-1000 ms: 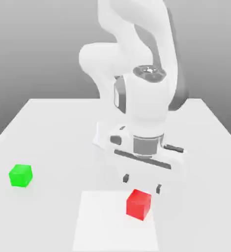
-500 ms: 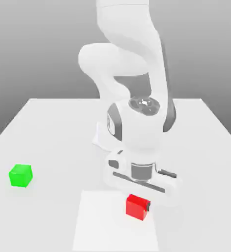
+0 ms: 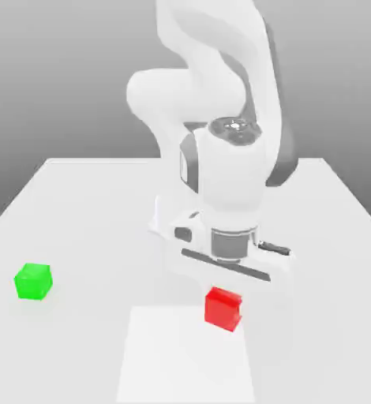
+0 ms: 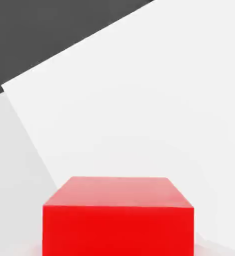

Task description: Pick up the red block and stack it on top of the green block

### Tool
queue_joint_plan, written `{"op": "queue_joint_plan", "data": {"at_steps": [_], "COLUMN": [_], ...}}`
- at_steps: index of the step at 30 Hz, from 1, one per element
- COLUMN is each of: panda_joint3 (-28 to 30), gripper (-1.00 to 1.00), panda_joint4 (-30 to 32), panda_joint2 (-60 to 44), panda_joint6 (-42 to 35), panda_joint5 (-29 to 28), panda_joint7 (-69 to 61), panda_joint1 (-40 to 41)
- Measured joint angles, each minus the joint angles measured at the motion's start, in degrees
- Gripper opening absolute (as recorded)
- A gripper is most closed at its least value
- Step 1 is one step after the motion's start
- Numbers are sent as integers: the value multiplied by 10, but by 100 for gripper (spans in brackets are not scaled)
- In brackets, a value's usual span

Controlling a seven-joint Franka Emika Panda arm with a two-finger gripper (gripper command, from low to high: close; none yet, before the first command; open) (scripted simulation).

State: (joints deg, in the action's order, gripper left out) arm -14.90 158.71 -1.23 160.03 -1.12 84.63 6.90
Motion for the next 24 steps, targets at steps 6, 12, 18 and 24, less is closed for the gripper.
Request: {"op": "queue_joint_plan", "data": {"at_steps": [6, 12, 18, 24], "panda_joint3": [94, 170, 232, 215], "gripper": [-100, -100, -100, 100], "panda_joint4": [6, 8, 0, -4], "panda_joint2": [26, 54, 21, -51], "panda_joint6": [-24, -49, -20, 47], "panda_joint5": [-8, -12, 5, 38], "panda_joint7": [113, 248, 355, 341], "panda_joint1": [97, 262, 364, 375]}}
